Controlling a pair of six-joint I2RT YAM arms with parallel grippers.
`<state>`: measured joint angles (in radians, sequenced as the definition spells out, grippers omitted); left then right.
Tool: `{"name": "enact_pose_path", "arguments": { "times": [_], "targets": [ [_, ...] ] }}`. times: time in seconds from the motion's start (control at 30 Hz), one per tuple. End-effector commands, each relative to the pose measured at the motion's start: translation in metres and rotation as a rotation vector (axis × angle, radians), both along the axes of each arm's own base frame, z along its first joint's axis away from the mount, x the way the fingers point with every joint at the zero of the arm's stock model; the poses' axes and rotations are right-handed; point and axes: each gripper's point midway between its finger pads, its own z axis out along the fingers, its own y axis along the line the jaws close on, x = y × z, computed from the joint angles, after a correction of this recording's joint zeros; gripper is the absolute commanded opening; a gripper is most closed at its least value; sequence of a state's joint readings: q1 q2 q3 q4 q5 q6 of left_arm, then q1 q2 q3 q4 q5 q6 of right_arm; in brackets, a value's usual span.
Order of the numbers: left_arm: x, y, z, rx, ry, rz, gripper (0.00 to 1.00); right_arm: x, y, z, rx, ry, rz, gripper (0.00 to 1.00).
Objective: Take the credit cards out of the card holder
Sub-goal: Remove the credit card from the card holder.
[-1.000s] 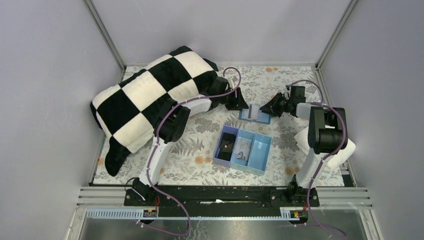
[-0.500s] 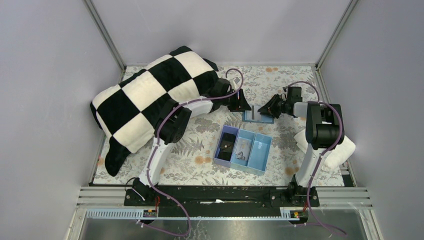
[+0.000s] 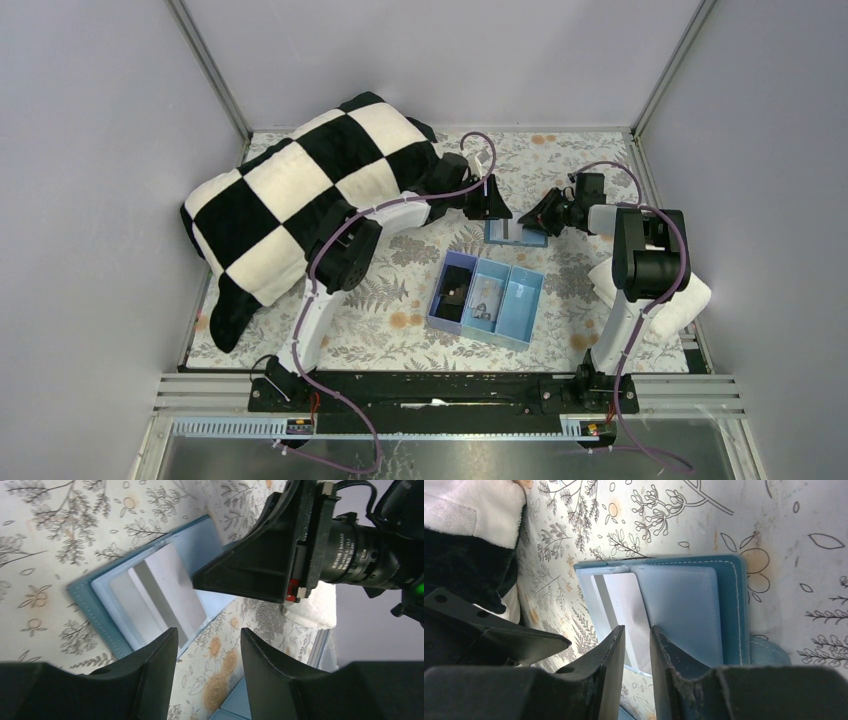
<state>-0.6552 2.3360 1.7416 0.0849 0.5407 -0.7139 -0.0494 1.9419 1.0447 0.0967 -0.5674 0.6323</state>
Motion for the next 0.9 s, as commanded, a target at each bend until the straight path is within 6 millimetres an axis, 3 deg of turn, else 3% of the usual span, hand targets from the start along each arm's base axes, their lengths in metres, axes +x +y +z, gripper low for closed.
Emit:
{"name": "enact_pose_path", "arguments": {
  "times": [0.0,0.43,0.67,0.87],
  "targets": [
    [0.002,-0.017,0.024,-0.077,-0.028,-0.046,0.53,0.004,-0.008,0.006,-0.048,-0.028,-0.005,0.33],
    [-0.003,-0.016,-0.028,-0.022,0.045,-0.066,0.54,-0.004,-0.014,-0.008,-0.072,0.012,-0.004,0.41],
    [0.002,-0.013,-0.030,0.014,0.031,-0.041,0.54,-0.005,-0.017,-0.012,-0.073,0.024,-0.013,0.41],
    [0.006,-0.005,-0.057,0.121,0.084,-0.011,0.54,-0.008,-0.024,-0.017,-0.060,0.039,-0.028,0.48]
  ]
}}
